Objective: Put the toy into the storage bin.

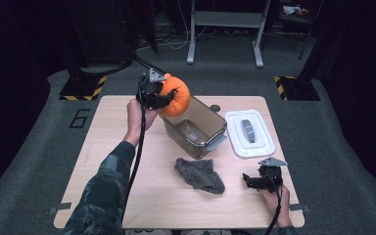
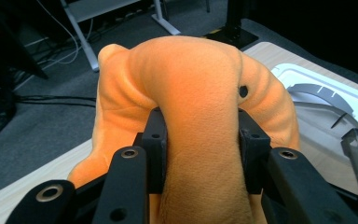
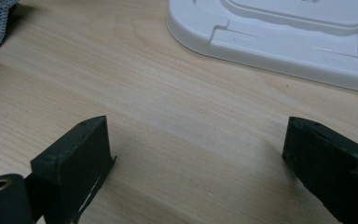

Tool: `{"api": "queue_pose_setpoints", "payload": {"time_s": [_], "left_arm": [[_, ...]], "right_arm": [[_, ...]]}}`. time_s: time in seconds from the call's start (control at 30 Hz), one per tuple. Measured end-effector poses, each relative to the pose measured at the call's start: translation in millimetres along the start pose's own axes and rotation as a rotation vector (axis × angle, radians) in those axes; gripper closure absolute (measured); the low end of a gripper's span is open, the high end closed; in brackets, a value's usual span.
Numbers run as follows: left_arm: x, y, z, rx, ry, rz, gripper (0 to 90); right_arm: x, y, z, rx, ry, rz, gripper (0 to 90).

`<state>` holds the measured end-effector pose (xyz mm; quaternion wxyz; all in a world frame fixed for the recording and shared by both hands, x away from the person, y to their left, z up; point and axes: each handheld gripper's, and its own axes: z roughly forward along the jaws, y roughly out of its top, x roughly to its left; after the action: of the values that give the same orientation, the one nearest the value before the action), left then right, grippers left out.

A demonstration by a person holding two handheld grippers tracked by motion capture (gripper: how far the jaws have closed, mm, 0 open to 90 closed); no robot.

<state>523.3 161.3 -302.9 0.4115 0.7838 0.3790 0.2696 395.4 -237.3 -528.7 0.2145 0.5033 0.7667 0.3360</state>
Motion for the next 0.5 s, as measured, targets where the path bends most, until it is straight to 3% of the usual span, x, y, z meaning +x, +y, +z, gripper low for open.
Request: {"api": "queue_pose_setpoints", "payload": {"time_s": [0.5], "left_arm": [[-21.3,-5.1,34.7,0.035,-0.064,-0.017,62.9]], "right_arm": [[-1.1,0.1,0.4,-0.005,-0.001,-0.013,6.8]]}}
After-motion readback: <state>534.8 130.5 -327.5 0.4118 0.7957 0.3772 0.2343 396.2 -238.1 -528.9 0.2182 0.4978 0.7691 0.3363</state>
